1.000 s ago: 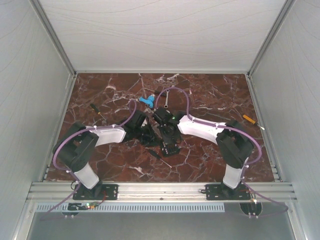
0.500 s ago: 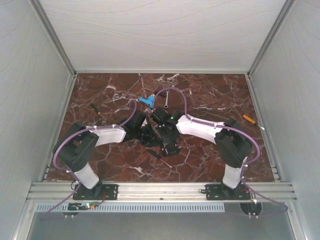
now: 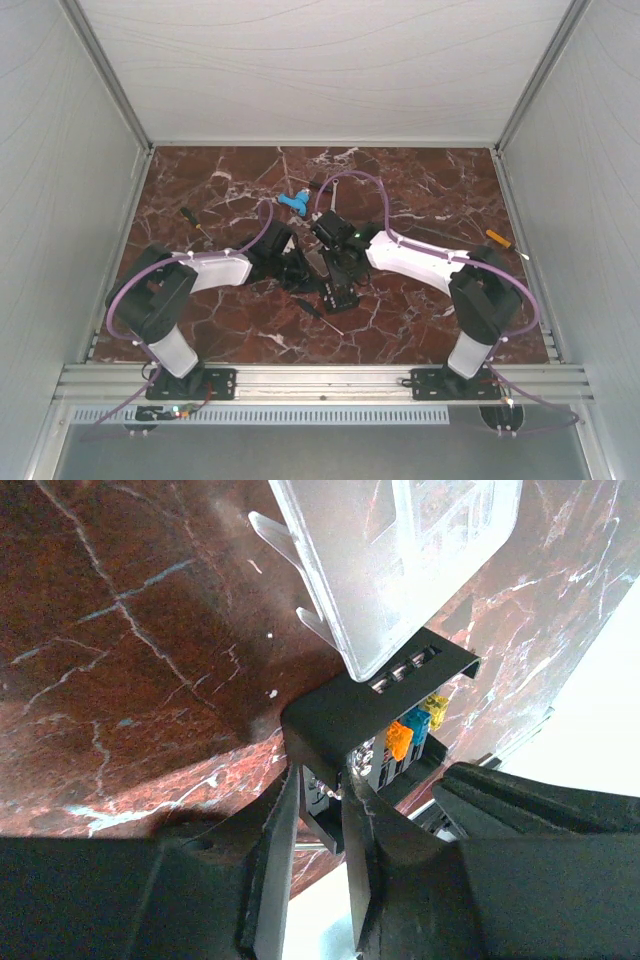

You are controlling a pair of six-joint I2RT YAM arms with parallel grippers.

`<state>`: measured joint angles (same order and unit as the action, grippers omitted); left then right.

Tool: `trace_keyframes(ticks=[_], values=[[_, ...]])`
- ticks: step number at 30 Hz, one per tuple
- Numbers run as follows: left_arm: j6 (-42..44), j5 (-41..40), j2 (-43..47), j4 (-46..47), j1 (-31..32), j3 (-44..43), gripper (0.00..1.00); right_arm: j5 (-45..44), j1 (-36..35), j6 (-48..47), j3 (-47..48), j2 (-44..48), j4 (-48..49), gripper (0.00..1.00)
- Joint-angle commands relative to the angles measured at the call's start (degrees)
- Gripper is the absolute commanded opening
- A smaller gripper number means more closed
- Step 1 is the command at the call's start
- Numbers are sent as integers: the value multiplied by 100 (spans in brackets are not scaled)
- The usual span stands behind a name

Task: Snap on the fuse box
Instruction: Install the fuse at the fuse box base.

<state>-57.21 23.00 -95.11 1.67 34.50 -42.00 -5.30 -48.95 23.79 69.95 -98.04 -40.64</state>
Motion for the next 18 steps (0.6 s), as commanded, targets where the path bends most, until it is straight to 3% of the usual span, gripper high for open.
trace_keyframes(ticks=[1,12,18], values=[[-36,81,34,211,-17,-70,25,14,65,140,53,-87,200,8],[-43,108,18,219,-14,-72,25,154,81,161,231,-471,198,6],[-45,116,25,228,-14,-67,25,191,79,171,254,-731,-55,0]])
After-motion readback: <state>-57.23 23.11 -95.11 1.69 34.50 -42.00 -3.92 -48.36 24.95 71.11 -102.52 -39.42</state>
